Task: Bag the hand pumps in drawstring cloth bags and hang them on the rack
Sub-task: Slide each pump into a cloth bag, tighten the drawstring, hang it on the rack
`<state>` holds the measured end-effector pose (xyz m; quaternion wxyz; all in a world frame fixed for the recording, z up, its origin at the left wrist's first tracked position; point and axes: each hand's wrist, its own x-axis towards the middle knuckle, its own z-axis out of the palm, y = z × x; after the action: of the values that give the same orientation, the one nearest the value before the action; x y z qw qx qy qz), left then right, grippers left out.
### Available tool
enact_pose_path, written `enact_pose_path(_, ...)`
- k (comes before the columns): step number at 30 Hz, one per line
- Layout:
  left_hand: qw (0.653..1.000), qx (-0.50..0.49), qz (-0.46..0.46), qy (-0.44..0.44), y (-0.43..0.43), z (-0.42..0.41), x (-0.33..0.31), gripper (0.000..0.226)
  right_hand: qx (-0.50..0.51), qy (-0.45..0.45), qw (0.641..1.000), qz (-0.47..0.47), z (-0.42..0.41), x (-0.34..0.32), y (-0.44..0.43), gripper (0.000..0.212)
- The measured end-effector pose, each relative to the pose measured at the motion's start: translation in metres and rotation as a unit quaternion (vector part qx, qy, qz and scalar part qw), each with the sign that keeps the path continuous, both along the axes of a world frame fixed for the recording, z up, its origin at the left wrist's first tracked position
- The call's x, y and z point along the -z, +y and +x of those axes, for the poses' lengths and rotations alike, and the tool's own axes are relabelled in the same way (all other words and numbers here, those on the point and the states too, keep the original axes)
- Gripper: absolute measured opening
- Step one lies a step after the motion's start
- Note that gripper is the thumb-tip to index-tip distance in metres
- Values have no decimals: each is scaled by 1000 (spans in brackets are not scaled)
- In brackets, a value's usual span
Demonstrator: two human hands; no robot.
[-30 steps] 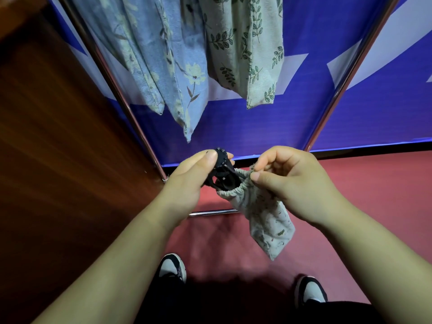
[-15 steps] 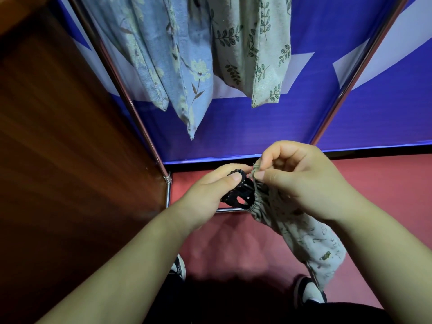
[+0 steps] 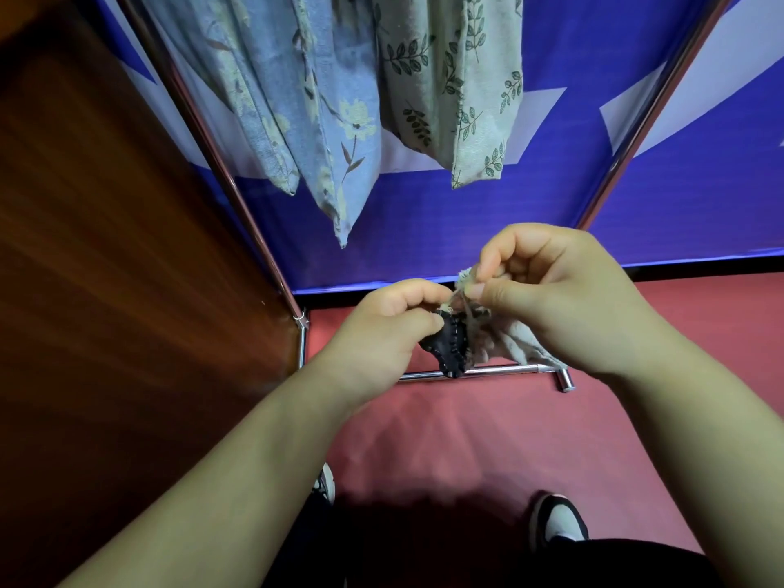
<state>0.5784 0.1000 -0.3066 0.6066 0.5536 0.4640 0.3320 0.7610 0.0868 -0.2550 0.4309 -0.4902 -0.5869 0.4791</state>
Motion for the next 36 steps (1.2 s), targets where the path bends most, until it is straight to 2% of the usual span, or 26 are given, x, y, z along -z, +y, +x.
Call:
enact_pose_path(4, 1000, 11, 20, 12, -5, 4, -9, 10, -3, 24, 1000, -1, -3, -1, 2, 17)
enact_pose_path(9, 998, 22, -27, 54, -7, 2, -19, 19, -36, 2, 999, -12, -8, 12, 3, 17)
enact_pose_path(13, 995, 58, -66, 49, -4, -4, -21, 9, -45, 38, 998, -6, -6, 10, 3, 14)
enact_pose_path(14, 995, 63, -62, 48, -4, -5, -23, 13, -39, 47, 998, -6, -4, 9, 3, 13)
enact_pose_path(16, 996, 54, -29, 67, -3, -9, -26, 33, -35, 69, 997, -13, 0, 7, 4, 14)
enact_pose_path(17, 995, 48, 1, 84, -4, -11, -30, 35, -46, 75, 996, -18, 3, 6, 4, 15)
enact_pose_path(21, 981, 28, 118, 152, -11, -11, -58, 19, -112, 48, 992, -34, 21, -3, -4, 20)
enact_pose_path(24, 963, 32, 181, 195, -17, -3, -93, 17, -104, 47, 993, -23, 30, -15, -16, 21)
enact_pose_path(28, 925, 41, 249, 282, -10, 15, -146, 20, -40, 74, 996, 26, 39, -57, -21, 22)
enact_pose_path(36, 828, 19, 391, 402, 13, 61, -274, 19, 89, 48, 980, 174, 59, -159, 9, 21)
